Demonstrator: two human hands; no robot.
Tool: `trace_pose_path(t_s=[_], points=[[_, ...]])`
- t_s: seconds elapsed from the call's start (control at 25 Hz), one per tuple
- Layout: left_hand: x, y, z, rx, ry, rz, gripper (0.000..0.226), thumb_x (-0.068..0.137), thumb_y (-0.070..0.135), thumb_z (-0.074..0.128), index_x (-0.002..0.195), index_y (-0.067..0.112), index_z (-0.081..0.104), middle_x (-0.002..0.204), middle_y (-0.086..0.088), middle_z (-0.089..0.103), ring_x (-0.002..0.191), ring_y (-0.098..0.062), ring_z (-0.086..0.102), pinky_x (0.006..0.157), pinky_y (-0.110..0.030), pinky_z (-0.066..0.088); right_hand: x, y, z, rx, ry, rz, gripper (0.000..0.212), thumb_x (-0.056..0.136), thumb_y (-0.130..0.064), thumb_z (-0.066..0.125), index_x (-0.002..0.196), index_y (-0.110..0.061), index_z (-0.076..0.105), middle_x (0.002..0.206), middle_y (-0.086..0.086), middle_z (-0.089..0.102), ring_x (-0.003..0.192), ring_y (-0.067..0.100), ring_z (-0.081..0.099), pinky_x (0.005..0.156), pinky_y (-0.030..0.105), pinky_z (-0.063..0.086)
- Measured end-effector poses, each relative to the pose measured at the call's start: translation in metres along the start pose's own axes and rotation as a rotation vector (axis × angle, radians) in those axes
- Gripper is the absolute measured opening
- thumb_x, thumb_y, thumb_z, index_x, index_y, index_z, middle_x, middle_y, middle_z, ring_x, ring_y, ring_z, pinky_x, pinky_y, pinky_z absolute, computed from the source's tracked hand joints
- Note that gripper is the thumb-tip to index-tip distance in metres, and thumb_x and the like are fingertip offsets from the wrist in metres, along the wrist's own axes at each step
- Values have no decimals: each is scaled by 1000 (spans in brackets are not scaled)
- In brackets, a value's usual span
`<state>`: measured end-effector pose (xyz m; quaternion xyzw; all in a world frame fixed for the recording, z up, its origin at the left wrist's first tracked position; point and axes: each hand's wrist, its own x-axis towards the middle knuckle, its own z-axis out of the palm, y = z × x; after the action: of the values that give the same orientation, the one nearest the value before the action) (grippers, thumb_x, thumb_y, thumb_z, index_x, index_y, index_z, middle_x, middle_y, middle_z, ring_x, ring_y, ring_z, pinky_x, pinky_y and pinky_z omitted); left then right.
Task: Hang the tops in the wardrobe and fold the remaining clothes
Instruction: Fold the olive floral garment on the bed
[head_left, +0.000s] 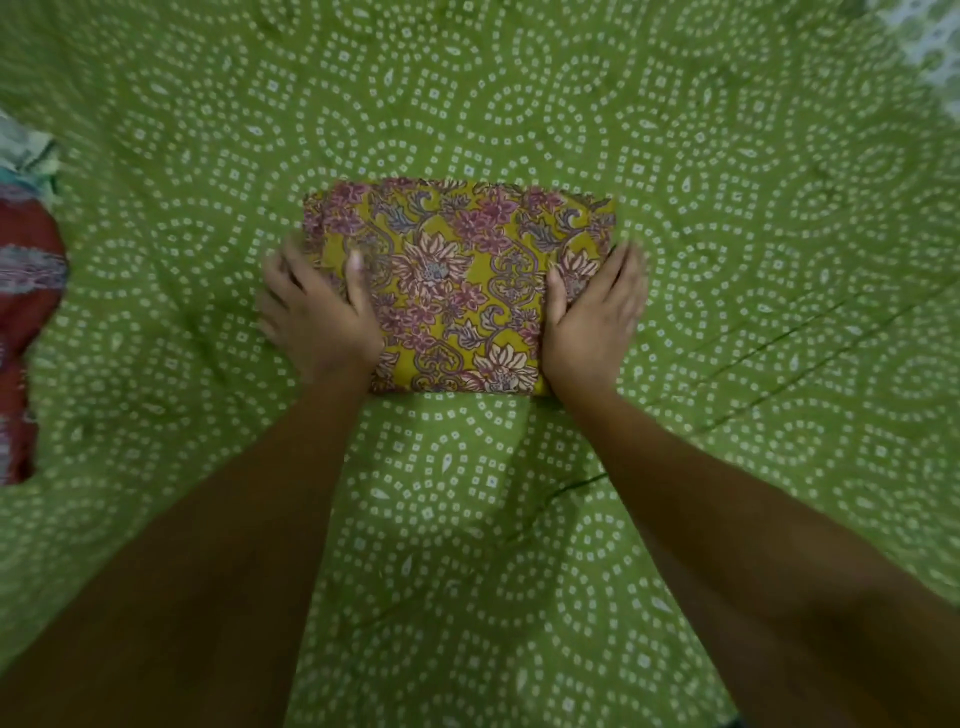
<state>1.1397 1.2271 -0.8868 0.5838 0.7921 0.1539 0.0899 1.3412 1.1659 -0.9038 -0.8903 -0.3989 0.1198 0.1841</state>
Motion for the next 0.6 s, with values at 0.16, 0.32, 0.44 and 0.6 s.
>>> trace_pose_path(t_s=[0.16,0.32,0.44,0.6], points=[[-2,17,-20,-253,-329,-253,74,84,63,57,126,3,53,119,-18,61,111,-34,57,88,-36,44,-2,-10,-23,404,-242,384,64,83,-58,60,128,-13,52,133,9,52,125,28,46,110,45,32],[22,41,-77,-372,-534,-177,59,86,53,61,115,2,60,105,-14,63,104,-32,59,82,-33,42,18,-17,-96,798,-558,361,55,74,-34,78,119,-9,60,111,8,68,101,28,65,93,46,51],[-11,57,-158,-498,-527,-5,40,91,48,56,104,11,60,96,-10,59,90,-24,56,76,-32,39,-13,-18,-186,872,-486,322,33,81,-23,75,109,-10,63,106,12,70,96,28,68,90,47,53],[-78,76,-260,-602,-507,108,35,94,39,53,89,6,60,83,-14,59,80,-22,55,68,-31,36,-86,-9,-300,796,-287,219,31,85,-42,66,100,-15,66,98,7,72,90,25,69,86,51,53]])
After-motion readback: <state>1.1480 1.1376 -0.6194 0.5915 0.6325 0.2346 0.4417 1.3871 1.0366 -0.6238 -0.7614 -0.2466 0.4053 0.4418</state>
